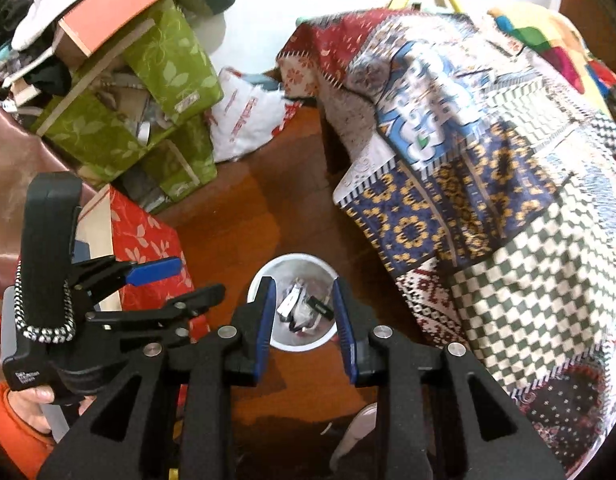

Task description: Collect trash

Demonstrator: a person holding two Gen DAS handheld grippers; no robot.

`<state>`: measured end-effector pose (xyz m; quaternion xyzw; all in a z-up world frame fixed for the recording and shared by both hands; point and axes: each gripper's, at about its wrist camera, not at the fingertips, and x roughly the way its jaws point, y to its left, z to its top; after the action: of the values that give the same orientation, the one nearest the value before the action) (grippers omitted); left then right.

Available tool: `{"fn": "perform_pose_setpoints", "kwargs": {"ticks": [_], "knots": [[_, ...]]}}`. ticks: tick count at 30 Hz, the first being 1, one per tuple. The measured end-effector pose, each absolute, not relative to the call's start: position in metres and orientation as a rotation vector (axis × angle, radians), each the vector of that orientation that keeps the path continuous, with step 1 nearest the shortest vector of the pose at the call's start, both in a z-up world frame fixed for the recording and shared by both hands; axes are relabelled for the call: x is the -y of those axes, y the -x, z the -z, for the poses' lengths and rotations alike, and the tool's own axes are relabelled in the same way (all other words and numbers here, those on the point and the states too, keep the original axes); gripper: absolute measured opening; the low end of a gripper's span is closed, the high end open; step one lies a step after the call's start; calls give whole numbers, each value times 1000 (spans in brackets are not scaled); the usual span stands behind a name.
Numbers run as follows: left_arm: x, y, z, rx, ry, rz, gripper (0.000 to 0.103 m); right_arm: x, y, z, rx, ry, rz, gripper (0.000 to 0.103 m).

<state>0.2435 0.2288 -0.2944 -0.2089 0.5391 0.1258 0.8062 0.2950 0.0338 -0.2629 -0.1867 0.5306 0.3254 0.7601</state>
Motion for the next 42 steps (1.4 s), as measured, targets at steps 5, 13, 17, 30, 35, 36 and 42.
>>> {"fn": "perform_pose_setpoints", "kwargs": {"ticks": [5,13,17,30,35,36,42], "knots": [[-221,-225,247,-1053,428,-294,55,-13,-281,226,-1079,353,-708,27],[-183,-182,139,-816,346,-300,55,37,-234,138,-847,286,-670,27],[-148,-156,86,-675,301,-255,55,70,-201,91,-710,240,-612,27],[-29,-76,-15,-344,153,-55,55,161,-90,5,-339,101,-355,27],[-7,-52,-23,-296,128,-8,56,180,-62,0,-292,59,-260,42],[-4,-48,-23,-291,123,-2,61,180,-57,0,-282,60,-237,54],[6,-29,-19,-270,94,27,84,189,-30,0,-255,43,-154,84]]}}
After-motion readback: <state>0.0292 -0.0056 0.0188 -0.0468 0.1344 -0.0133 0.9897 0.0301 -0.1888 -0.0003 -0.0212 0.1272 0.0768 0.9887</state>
